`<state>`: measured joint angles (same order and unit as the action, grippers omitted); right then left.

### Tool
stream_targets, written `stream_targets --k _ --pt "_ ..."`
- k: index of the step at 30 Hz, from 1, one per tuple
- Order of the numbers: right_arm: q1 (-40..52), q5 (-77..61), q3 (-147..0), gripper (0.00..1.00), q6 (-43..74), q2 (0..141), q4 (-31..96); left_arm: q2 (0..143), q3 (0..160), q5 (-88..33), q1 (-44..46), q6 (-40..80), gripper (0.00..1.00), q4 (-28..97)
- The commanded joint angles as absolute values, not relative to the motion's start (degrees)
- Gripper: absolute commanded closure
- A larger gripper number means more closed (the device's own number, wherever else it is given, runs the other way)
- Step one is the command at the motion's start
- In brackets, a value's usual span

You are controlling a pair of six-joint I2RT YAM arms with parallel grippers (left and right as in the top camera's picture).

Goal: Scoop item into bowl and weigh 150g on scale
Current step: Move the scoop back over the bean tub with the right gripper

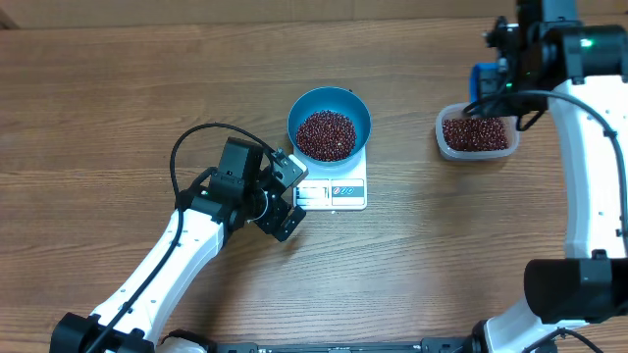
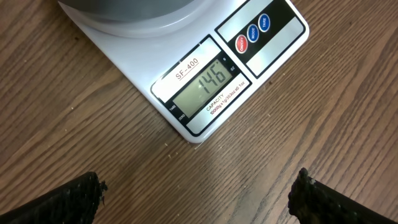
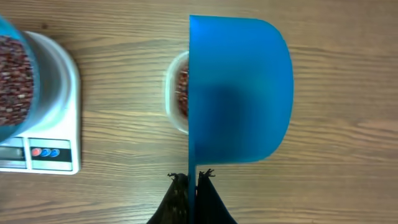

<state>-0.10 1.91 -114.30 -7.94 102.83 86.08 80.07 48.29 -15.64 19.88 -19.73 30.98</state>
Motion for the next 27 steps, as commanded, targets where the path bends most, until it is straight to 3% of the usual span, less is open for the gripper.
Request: stream_targets --k 1,27 --pt "-1.26 3.4 -112.07 0.96 -9.54 103.33 85.45 80.36 47.99 -16.12 20.27 -20.16 0.01 30.85" --pt "-1.58 7.53 -90.59 0.96 -12.47 103.68 65.8 80.36 47.99 -16.12 20.27 -20.16 0.0 30.83"
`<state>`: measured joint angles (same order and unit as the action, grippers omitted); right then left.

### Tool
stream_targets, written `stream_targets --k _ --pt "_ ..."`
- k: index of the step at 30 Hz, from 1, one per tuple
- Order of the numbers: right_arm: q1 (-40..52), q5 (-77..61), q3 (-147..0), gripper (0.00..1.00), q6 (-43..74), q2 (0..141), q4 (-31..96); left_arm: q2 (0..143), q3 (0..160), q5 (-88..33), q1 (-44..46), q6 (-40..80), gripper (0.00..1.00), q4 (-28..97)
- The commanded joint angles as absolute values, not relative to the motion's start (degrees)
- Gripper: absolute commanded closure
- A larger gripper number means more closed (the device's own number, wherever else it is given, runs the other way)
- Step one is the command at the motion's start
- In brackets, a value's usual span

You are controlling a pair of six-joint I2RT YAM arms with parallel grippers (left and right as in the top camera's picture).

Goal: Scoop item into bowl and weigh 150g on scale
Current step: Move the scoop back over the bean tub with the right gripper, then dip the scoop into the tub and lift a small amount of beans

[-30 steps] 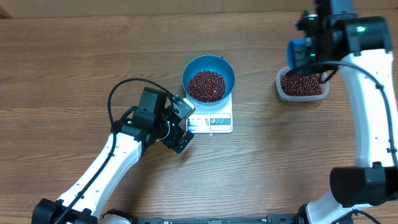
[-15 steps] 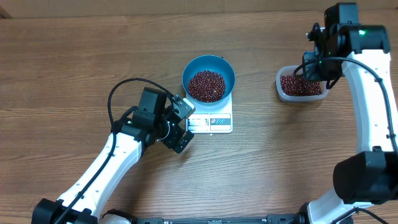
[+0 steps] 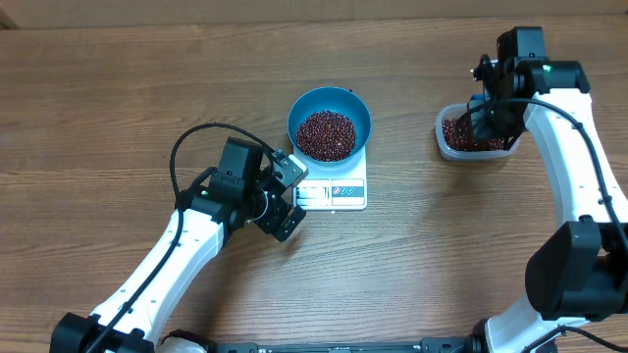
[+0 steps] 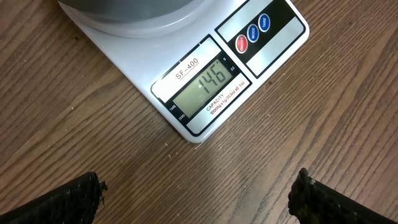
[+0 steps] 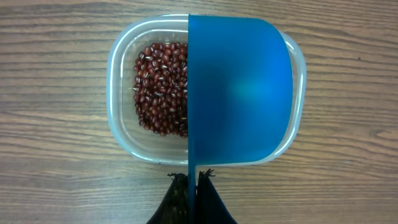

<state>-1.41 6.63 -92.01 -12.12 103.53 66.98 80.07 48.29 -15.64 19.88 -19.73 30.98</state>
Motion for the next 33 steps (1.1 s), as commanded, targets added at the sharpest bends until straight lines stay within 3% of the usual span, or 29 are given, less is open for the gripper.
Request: stream_targets --k 1,33 --pt "-1.58 7.57 -90.08 0.96 -12.43 103.68 65.45 80.36 47.99 -16.12 20.27 -20.16 0.0 30.85" --pt "-1.63 6.15 -83.29 0.96 -9.08 103.77 59.79 80.36 47.99 -16.12 20.25 -20.16 0.01 30.85"
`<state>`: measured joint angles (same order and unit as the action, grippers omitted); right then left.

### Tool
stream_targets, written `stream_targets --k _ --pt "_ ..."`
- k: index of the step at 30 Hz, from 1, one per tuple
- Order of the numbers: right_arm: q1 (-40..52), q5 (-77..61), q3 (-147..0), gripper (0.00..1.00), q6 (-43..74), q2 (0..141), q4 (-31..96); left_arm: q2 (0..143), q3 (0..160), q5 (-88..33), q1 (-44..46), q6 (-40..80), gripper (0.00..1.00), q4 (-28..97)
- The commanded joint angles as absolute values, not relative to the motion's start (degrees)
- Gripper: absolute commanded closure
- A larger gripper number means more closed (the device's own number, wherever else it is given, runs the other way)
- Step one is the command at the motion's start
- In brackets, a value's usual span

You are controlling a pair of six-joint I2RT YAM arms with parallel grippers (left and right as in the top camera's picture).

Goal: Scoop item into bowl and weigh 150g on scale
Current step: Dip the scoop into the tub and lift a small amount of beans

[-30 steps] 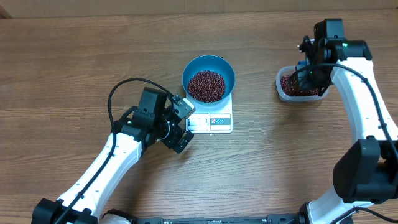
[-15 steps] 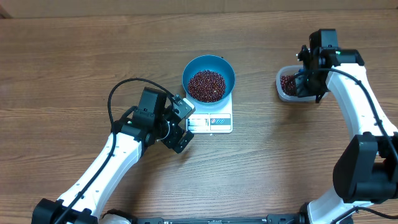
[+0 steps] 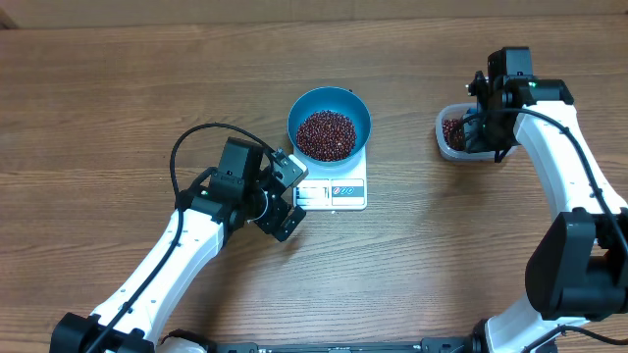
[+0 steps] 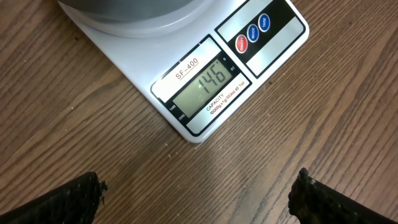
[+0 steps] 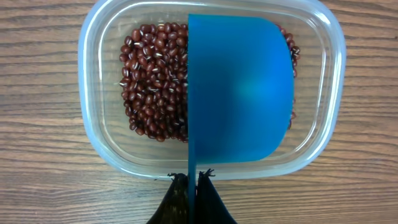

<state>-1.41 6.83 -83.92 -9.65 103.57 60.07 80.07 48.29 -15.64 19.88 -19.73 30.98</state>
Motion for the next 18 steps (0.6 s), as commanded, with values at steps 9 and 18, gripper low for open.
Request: stream_targets --k 9,18 --pt "-1.56 1.61 -80.88 0.96 -9.1 103.77 58.04 80.36 47.99 -16.12 20.25 -20.16 0.01 30.85" --pt "-1.58 -4.29 -80.95 0.96 -9.28 103.74 57.91 80.36 47.99 -16.12 20.27 -20.16 0.0 30.85"
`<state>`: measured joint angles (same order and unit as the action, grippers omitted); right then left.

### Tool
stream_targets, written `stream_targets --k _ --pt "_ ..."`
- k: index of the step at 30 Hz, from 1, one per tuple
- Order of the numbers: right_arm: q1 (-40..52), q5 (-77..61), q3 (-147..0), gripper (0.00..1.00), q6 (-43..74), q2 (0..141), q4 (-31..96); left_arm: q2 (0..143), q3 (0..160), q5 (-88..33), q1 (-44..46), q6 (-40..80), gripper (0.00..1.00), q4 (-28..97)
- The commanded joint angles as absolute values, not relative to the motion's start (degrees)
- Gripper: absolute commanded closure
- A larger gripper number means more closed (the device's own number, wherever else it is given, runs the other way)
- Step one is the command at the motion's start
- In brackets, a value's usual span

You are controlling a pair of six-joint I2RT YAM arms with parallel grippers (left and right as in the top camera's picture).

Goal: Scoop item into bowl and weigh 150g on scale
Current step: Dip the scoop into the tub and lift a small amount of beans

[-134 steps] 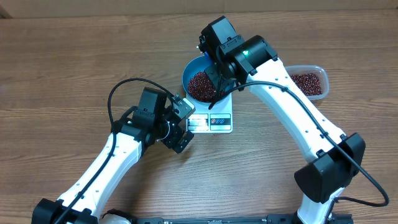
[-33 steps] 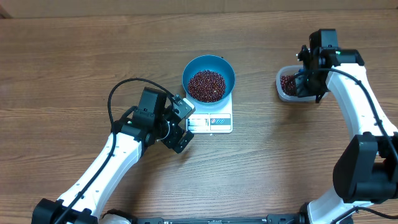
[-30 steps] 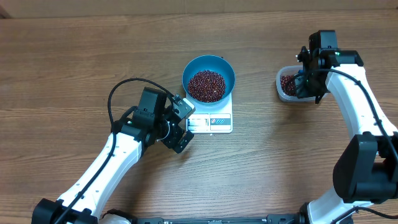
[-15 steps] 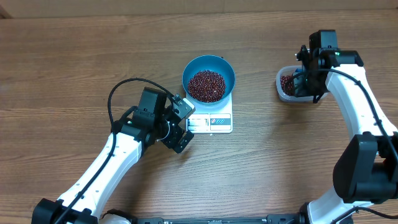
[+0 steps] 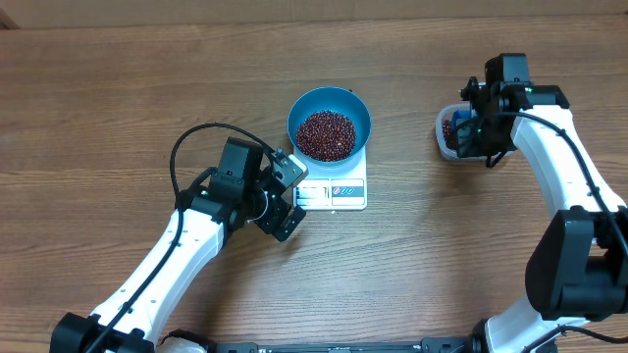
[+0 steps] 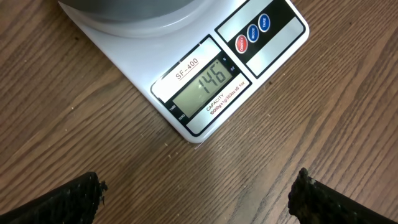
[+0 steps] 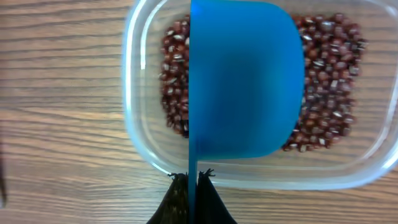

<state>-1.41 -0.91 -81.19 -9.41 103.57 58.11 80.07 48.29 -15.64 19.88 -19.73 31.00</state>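
A blue bowl [image 5: 330, 123] of red beans stands on the white scale [image 5: 332, 190]; in the left wrist view the scale's display [image 6: 208, 86] reads 146. My left gripper [image 6: 196, 199] is open over bare wood just in front of the scale. My right gripper [image 7: 193, 180] is shut on the thin handle of a blue scoop [image 7: 245, 87]. The scoop sits down inside a clear plastic tub [image 7: 143, 149] of red beans [image 7: 323, 93], with beans showing on both sides of it. From overhead the tub [image 5: 448, 135] is mostly hidden by the right arm.
The wooden table [image 5: 118, 98] carries only the scale and the tub. A black cable loops over the left arm [image 5: 186, 147]. The tub stands right of the scale, near the table's far right.
The right gripper with the scoop has shifted left across the tub, so beans now show on the scoop's right side too. The left arm and the 146 reading are unchanged.
The right gripper first held the scoop high between scale and tub. Then it was centred over the tub, then lower in it, and now further left among the beans. The left gripper stayed open by the scale, which read 146 throughout.
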Motion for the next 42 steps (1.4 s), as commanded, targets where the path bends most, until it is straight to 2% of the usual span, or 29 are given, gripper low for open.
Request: stream_targets --k 1,19,38,42 --pt "-1.58 -4.75 -81.01 0.96 -9.26 103.74 57.91 80.36 47.99 -16.12 20.27 -20.16 0.01 30.85" --pt "-5.85 -4.91 -87.55 0.96 -8.8 103.72 61.19 80.36 47.99 -16.12 20.27 -20.16 0.0 30.85" --pt "-18.17 -30.76 -89.78 0.96 -13.87 103.39 68.1 80.36 47.99 -16.12 20.27 -20.16 0.0 30.85" --pt "-18.39 -31.24 -89.78 0.96 -13.8 102.19 68.31 80.36 47.99 -16.12 20.25 -20.16 0.0 30.85"
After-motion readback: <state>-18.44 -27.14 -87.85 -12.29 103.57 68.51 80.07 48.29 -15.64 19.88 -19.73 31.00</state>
